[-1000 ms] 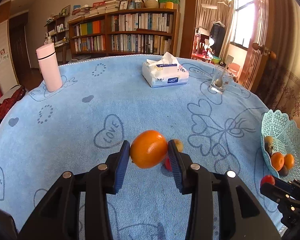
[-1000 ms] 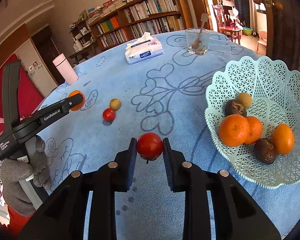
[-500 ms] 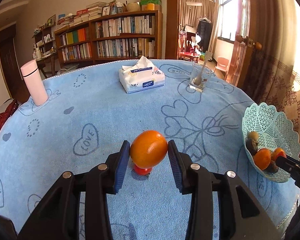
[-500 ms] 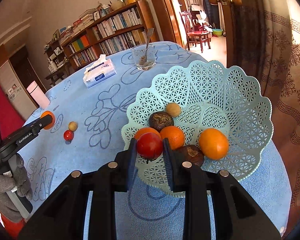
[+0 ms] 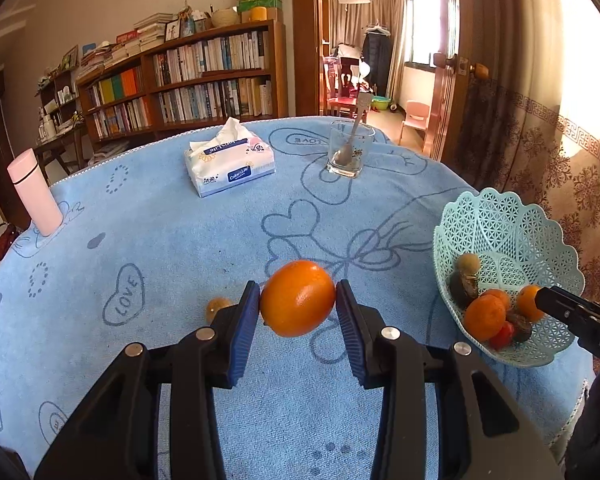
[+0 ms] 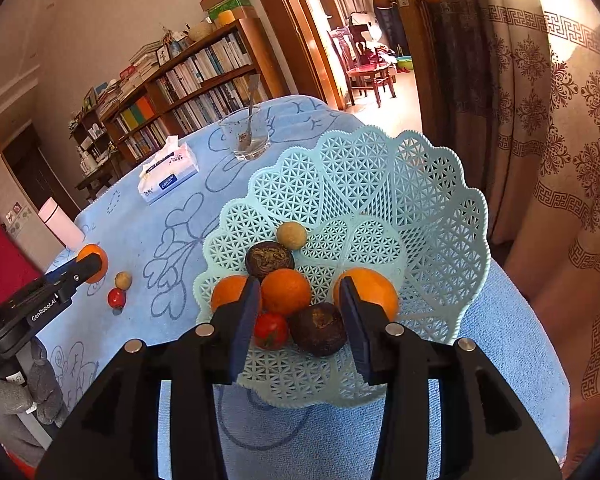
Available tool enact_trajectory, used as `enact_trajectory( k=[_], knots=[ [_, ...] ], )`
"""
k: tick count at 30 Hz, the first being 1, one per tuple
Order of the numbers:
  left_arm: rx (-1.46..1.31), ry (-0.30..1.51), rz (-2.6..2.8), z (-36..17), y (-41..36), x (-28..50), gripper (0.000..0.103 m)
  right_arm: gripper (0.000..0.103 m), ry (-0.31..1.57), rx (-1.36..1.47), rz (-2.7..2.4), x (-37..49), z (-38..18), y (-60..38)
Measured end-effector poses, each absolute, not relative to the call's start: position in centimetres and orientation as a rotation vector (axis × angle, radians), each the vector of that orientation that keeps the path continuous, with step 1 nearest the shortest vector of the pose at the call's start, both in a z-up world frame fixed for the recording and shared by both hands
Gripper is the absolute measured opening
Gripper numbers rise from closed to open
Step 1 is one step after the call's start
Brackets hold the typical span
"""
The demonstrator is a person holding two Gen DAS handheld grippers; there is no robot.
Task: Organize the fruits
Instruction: 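Carry the mandarin into the teal basket and open the left tool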
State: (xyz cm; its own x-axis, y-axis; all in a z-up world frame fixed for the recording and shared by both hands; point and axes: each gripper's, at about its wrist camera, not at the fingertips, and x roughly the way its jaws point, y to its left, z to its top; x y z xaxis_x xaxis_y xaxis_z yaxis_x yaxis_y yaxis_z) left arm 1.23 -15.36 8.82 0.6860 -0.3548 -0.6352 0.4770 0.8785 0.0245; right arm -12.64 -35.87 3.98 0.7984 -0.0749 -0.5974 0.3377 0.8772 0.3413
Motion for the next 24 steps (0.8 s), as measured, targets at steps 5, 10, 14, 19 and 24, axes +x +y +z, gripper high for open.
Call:
enact_trajectory(
  k=[5, 10, 14, 19, 24],
  knots=[
    [0.208, 0.672, -0.520, 8.9, -17.4, 0.8, 0.040, 0.047, 0.579, 0.476, -0.266, -13.4, 4.1, -37.1],
    [0.226, 0.667, -0.566, 9.1, -19.6, 0.4, 0.040, 0.049, 0.556, 0.472, -0.299, -13.9, 4.4, -37.9],
    [0.229, 0.671, -0.609, 9.1, -21.3, 0.1, 0.040, 0.053, 0.535, 0.461, -0.321, -14.2, 4.8, -38.3],
    [0.243, 0.680, -0.653, 8.9, -23.4, -0.2, 0.040, 0.056, 0.523, 0.472, -0.333, -14.4, 5.1, -38.8],
    [0.260, 0.682, -0.693, 8.8, -25.4, -0.6, 0.040, 0.056, 0.510, 0.485, -0.348, -14.8, 5.4, -39.4]
  ],
)
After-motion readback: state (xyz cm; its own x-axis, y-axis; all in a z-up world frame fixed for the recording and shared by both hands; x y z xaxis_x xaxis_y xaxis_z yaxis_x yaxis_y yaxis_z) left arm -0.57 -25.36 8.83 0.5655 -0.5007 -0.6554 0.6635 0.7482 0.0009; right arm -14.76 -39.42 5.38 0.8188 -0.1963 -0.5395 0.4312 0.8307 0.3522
